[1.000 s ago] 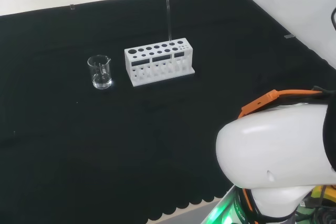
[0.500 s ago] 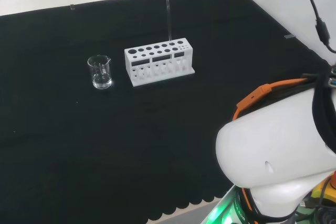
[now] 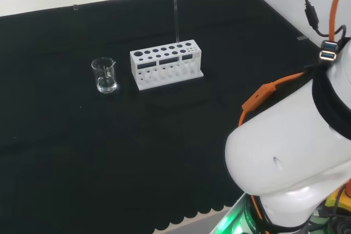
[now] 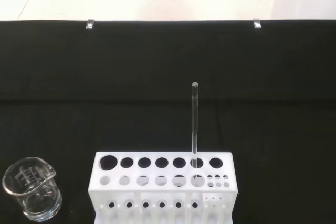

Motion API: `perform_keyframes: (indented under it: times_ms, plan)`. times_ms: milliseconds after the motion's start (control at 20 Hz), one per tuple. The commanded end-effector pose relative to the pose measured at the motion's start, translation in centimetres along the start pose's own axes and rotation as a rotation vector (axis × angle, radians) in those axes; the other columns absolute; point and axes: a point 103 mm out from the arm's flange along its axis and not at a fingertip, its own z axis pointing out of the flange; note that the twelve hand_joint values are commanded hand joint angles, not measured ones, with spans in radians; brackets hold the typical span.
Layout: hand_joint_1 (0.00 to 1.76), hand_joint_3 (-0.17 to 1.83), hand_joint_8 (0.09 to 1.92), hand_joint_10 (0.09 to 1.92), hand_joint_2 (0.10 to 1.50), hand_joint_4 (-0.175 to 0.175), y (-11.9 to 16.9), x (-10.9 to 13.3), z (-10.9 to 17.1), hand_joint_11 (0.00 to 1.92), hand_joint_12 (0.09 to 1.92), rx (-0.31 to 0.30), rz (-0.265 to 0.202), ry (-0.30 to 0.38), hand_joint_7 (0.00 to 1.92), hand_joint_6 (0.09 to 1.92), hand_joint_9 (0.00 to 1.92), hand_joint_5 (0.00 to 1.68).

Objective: Take the glass rod from the white test tube rack.

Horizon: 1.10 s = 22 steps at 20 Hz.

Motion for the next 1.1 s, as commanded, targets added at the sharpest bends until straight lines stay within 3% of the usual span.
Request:
perform_keyframes:
  times_ms: [50,1100]
  plan:
    - [0.45,0.43,0.59,0.88,0.84,-0.050,3.3,-1.4,1.6,0.00,1.27,0.027,0.008,0.023,0.00,0.09,0.04,0.00]
    - [0.45,0.43,0.66,0.88,0.85,-0.051,10.9,-2.0,7.2,0.00,1.29,0.103,-0.021,0.047,0.00,0.09,0.06,0.00]
